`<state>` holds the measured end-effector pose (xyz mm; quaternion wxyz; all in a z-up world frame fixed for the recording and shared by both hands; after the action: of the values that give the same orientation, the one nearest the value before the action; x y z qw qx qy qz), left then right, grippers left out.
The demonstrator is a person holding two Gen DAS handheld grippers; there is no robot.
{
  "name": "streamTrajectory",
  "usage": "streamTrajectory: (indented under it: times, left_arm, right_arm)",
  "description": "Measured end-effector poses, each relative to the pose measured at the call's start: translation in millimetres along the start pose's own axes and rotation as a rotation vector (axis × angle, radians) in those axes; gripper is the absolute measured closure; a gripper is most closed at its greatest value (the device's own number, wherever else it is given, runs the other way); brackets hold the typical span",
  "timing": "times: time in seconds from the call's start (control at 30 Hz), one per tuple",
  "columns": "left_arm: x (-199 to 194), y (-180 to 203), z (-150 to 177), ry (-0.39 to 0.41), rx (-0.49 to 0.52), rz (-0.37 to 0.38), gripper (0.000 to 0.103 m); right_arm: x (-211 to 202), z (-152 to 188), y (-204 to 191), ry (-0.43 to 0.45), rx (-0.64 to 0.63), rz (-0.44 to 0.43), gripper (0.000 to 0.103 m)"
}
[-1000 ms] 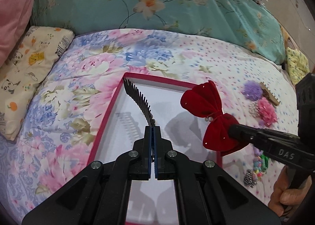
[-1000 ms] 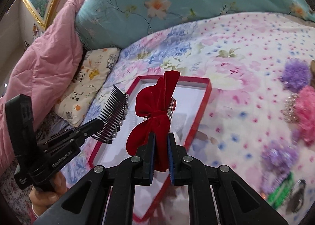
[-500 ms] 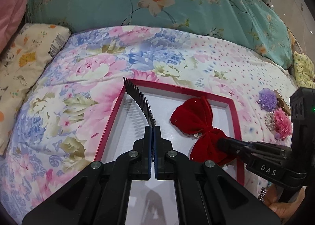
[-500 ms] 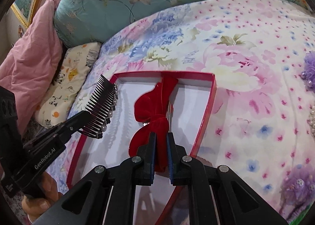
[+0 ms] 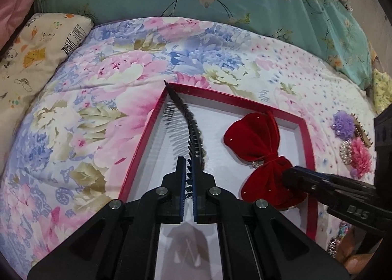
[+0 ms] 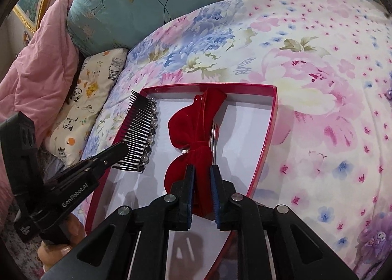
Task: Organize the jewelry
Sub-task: 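Open the left tool to drop the comb while the right tool releases the bow in the tray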
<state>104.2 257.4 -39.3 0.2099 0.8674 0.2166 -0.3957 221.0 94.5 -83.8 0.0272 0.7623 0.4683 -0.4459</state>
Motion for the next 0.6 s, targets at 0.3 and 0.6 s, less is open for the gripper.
streamTrajectory:
  times: [0.3,0.6]
  left_arm:
    - [-11,-1,2,-0.008,-0.010,-0.038,0.050]
    - [-49,7,9,0.034,0.001,-0.040,0.034]
  right_arm:
    - [-29,-2,-7,0.050,-0.012,-0.017,0.061]
    - [-65,12,4,0.070,0.012,-0.025,0.052]
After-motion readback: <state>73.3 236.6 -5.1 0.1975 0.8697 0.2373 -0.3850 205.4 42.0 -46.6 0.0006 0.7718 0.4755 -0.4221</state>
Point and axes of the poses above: each gripper's, at about its wrist camera, not at the fingertips, and x roughly the way its jaws point, y to its right, z to its underside, the point moved 1 cm from there along x, roughly the way its jaws point, and after that the axes turned 10 degrees about -x, right-handed, at the moved point
